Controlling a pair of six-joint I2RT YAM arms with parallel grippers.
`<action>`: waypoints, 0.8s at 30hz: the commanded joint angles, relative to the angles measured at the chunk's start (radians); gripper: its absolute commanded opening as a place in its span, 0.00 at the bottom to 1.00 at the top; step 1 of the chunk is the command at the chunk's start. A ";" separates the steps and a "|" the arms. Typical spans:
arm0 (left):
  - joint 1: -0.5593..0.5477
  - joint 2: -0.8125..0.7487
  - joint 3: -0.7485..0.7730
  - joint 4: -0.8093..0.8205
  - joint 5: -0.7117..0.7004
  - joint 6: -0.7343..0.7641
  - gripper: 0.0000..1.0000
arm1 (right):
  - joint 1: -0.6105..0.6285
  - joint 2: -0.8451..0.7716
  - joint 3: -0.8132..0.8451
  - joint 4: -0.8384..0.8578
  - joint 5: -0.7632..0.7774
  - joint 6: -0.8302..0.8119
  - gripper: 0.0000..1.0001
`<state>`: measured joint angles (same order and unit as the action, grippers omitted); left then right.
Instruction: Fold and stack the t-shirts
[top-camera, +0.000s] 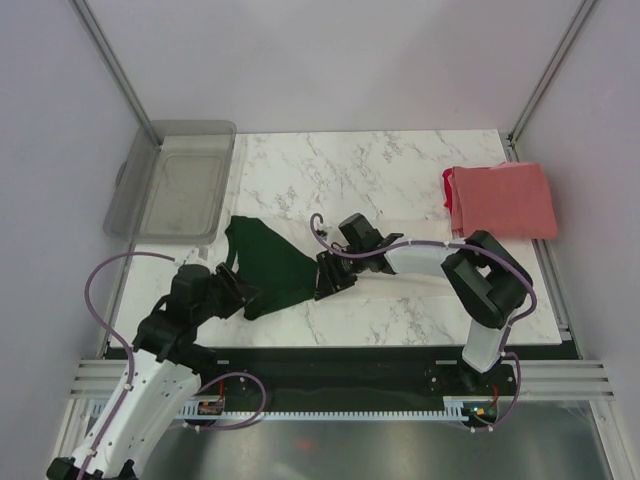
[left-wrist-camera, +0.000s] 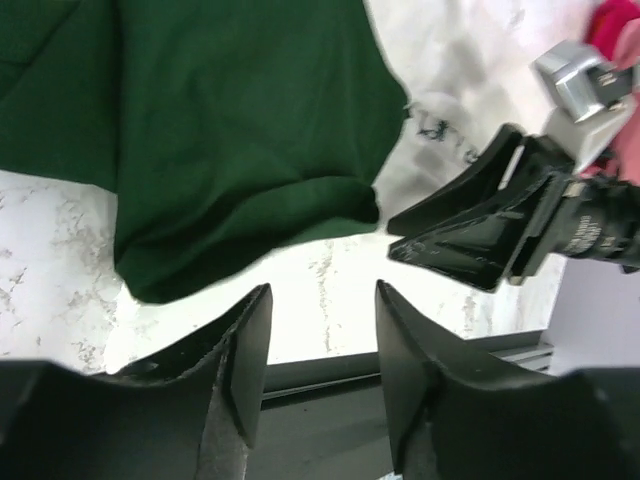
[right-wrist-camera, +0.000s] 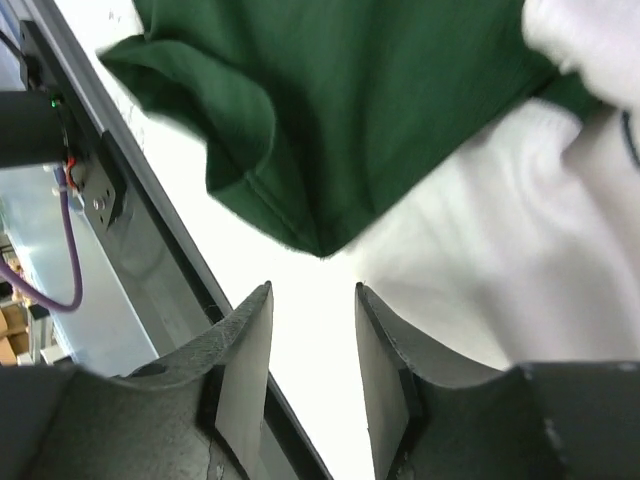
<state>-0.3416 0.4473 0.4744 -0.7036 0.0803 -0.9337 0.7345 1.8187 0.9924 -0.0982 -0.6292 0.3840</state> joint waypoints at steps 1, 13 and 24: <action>-0.005 -0.071 0.073 -0.008 -0.010 0.022 0.54 | 0.005 -0.091 -0.035 0.028 -0.047 -0.050 0.47; -0.004 0.094 0.216 -0.020 -0.148 0.110 0.71 | 0.005 -0.252 -0.063 0.003 -0.050 -0.066 0.52; 0.007 0.362 0.360 0.084 -0.209 0.135 0.81 | 0.020 -0.041 0.148 0.216 -0.056 0.122 0.72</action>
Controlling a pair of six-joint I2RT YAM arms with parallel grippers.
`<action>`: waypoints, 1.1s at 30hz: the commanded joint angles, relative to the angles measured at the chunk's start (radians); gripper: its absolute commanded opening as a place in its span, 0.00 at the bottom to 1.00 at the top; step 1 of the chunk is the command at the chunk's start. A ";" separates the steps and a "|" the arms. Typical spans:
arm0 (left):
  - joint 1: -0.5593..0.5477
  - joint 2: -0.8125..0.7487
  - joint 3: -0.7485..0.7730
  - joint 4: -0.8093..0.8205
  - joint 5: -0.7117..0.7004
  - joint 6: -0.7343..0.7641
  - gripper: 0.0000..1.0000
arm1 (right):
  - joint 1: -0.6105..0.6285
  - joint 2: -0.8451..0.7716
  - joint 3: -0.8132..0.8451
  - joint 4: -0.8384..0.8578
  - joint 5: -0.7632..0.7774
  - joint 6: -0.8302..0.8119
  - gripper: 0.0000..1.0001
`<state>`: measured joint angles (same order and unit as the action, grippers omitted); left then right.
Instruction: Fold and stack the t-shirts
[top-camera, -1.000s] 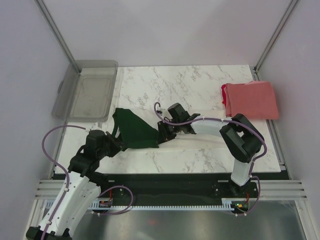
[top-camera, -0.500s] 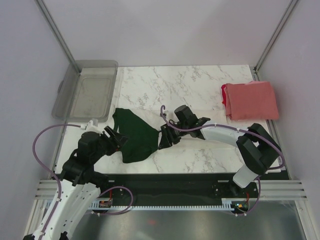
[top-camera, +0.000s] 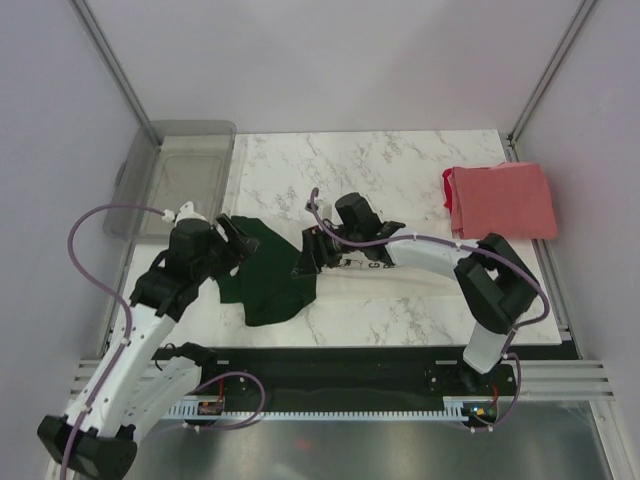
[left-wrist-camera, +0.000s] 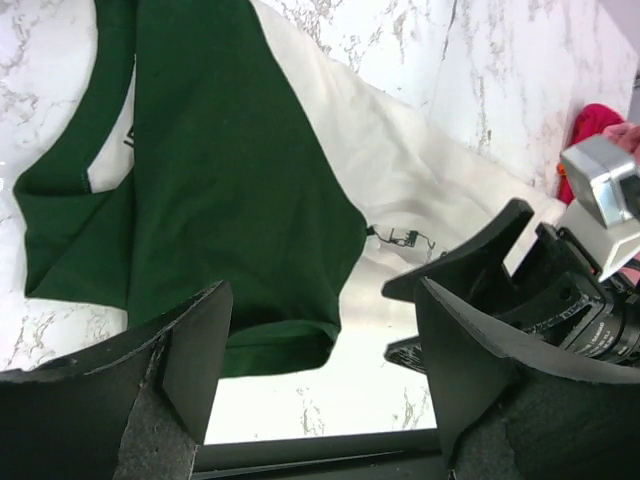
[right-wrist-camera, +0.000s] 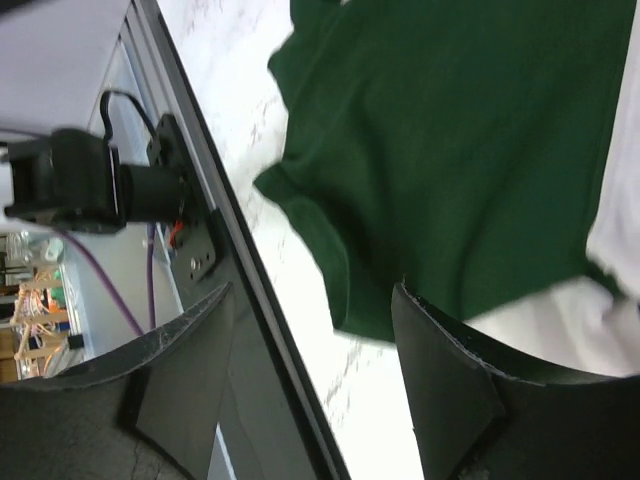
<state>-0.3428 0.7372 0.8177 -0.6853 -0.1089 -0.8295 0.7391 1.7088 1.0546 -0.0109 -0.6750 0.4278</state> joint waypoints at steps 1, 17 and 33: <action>0.013 0.102 0.011 0.105 0.007 0.024 0.80 | 0.020 0.119 0.105 0.146 -0.005 0.095 0.72; 0.116 0.409 -0.086 0.313 0.215 0.003 0.77 | 0.172 0.146 -0.105 0.321 -0.037 0.189 0.70; 0.116 0.303 -0.155 0.320 0.172 0.058 0.75 | 0.090 -0.046 0.029 -0.139 0.193 -0.066 0.66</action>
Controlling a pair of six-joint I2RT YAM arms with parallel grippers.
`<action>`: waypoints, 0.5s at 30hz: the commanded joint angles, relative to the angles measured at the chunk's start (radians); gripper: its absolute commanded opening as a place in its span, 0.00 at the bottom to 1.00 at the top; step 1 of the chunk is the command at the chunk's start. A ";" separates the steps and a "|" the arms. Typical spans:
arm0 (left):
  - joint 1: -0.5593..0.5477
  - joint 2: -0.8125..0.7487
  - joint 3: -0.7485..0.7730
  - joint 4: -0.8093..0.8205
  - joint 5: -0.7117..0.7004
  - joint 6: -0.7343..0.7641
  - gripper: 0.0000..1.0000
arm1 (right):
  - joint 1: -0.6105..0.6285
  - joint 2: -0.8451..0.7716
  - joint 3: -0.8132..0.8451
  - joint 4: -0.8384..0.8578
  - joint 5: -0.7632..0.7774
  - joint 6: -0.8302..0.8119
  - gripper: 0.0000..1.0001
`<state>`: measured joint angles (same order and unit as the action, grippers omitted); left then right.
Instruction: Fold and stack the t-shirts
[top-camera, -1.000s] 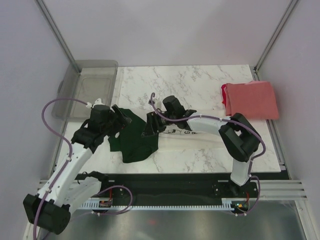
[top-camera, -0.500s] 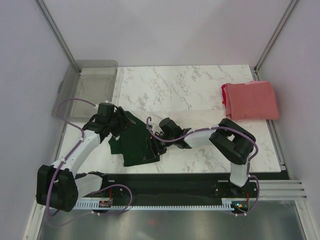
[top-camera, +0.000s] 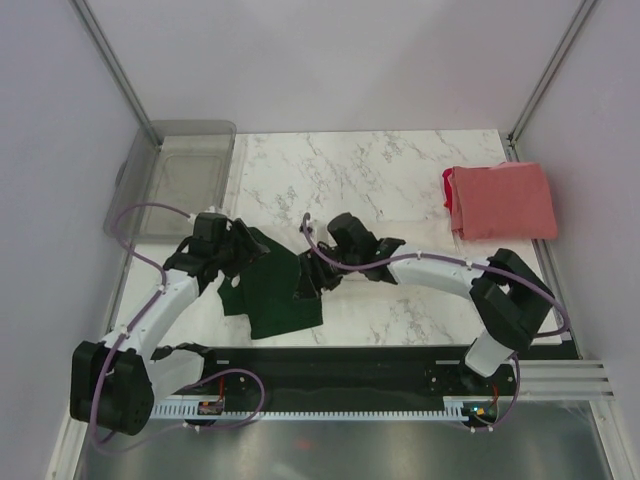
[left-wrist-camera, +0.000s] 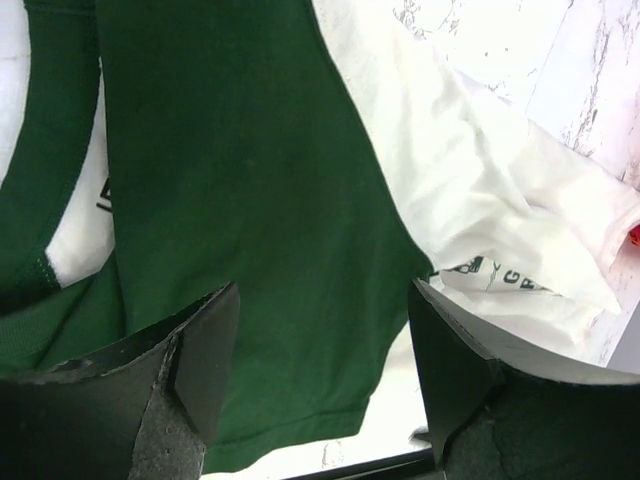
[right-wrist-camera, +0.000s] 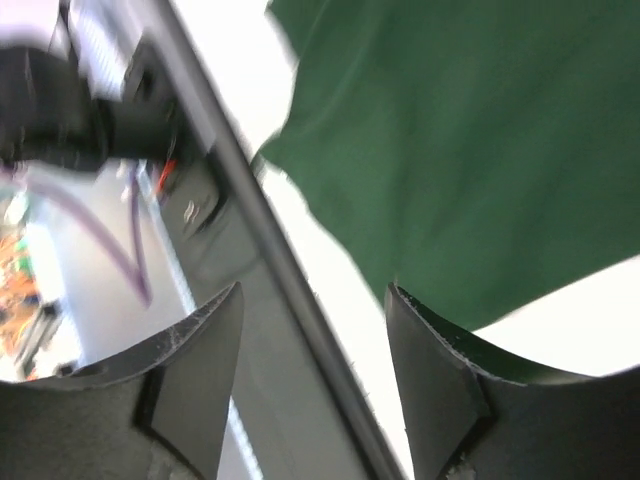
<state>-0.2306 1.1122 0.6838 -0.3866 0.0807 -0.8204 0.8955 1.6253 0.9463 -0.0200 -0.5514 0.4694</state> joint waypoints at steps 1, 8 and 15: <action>0.002 -0.093 -0.032 0.020 -0.034 0.049 0.75 | -0.088 0.077 0.172 -0.150 0.065 -0.138 0.65; 0.001 -0.282 -0.121 0.014 -0.024 0.043 0.75 | -0.251 0.346 0.560 -0.391 -0.024 -0.261 0.63; -0.001 -0.344 -0.118 0.012 0.021 0.053 0.75 | -0.325 0.621 0.964 -0.624 -0.032 -0.362 0.65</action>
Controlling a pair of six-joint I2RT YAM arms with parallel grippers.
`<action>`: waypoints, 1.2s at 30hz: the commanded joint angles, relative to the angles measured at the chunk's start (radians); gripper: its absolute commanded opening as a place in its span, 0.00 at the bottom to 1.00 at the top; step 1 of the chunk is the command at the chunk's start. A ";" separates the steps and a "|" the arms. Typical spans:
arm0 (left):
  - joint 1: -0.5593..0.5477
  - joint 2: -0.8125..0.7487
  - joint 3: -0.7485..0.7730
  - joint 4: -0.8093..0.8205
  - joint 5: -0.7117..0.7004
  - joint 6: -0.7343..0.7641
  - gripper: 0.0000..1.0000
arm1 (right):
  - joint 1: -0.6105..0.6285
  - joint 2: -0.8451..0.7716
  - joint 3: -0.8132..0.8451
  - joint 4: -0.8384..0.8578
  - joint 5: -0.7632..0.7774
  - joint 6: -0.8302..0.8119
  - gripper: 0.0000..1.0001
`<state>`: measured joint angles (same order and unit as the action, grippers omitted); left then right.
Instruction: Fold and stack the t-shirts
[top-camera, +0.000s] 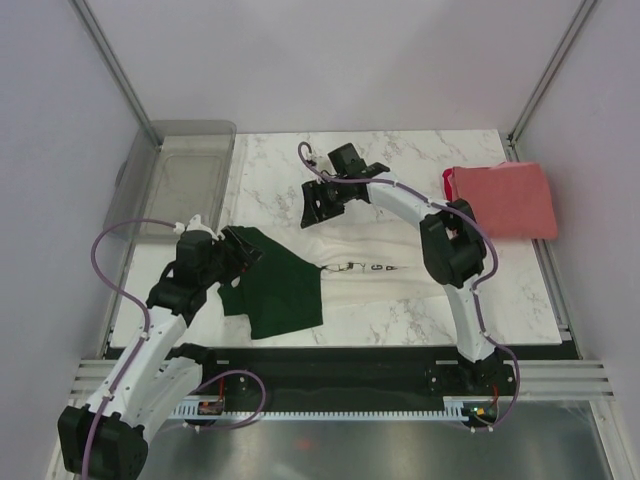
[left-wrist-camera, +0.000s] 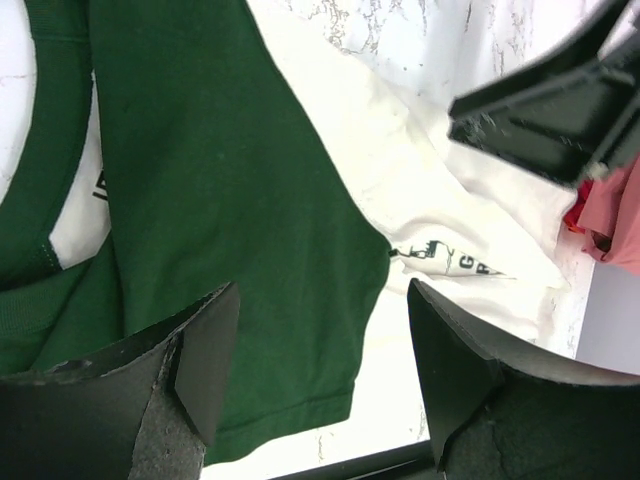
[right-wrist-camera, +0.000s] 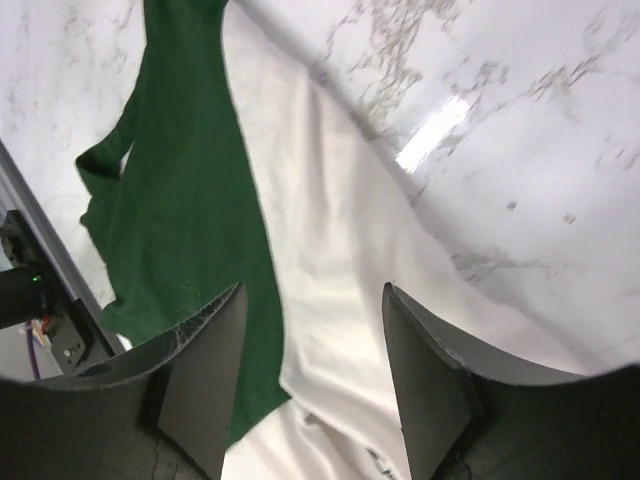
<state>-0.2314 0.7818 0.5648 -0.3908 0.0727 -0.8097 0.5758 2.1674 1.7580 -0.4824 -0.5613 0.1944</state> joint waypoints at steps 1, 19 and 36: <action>0.000 -0.013 0.006 0.017 0.032 0.044 0.75 | -0.008 0.103 0.184 -0.197 -0.003 -0.093 0.65; 0.000 -0.001 0.035 0.017 0.027 0.083 0.75 | -0.014 0.351 0.388 -0.311 -0.046 -0.153 0.38; 0.001 0.016 0.007 0.036 0.030 0.090 0.75 | -0.349 0.417 0.604 0.011 0.004 0.397 0.00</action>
<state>-0.2314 0.7921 0.5655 -0.3893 0.0891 -0.7570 0.2985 2.5656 2.2597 -0.6319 -0.6037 0.3935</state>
